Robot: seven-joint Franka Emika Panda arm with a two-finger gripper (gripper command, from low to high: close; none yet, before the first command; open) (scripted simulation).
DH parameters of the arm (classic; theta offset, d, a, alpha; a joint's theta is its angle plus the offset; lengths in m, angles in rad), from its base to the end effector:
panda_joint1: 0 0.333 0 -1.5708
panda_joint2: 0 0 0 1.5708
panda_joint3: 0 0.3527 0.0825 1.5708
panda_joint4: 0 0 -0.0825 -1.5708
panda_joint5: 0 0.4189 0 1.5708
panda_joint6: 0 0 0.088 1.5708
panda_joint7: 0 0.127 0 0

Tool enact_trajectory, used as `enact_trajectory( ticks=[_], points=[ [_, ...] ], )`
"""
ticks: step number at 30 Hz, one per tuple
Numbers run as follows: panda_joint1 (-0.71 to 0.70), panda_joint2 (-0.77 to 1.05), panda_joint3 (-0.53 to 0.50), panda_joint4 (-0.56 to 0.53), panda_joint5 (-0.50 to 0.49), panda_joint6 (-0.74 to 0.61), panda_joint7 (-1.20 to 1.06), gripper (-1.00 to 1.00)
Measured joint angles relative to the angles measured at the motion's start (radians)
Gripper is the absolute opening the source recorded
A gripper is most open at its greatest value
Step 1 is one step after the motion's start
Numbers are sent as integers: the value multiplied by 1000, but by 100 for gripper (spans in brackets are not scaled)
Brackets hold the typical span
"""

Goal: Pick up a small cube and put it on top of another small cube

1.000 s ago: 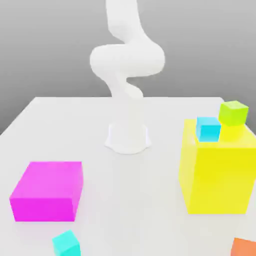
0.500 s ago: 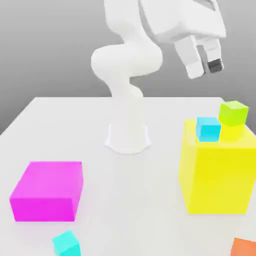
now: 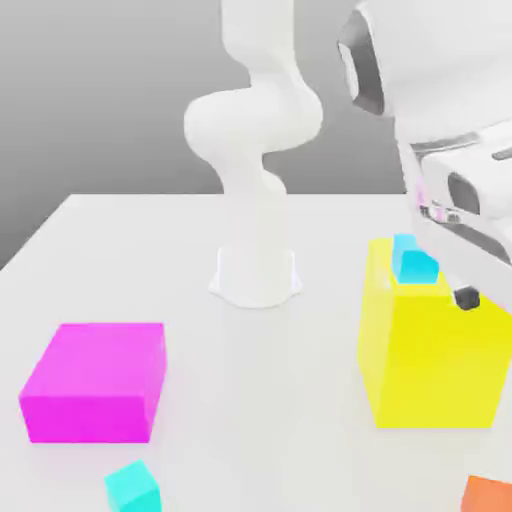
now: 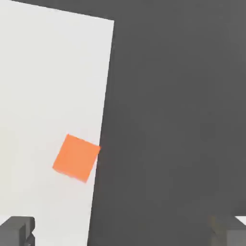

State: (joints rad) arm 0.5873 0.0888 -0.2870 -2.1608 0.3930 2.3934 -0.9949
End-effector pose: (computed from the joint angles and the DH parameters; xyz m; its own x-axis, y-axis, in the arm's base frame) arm 0.5678 0.1862 0.3684 0.5011 0.8149 0.2913 0.8595 -0.5079 -0.0576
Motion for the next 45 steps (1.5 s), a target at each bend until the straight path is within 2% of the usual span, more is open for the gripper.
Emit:
enact_trajectory(
  ticks=[10, 23, 27, 28, 34, 38, 45],
  points=[
    [9, 175, 63, 23, -35, 58, -345, 0],
    [40, 352, 119, 46, -234, 156, -695, 0],
    [27, 480, 145, 73, -232, 254, -742, 0],
    [23, 503, 151, 78, -227, 272, -747, -100],
    [20, 509, 157, 78, -241, 279, -748, -100],
    [32, 399, 135, 55, -262, 191, -724, -100],
    [-115, 283, -5, -55, -239, 155, -725, -100]
  ],
)
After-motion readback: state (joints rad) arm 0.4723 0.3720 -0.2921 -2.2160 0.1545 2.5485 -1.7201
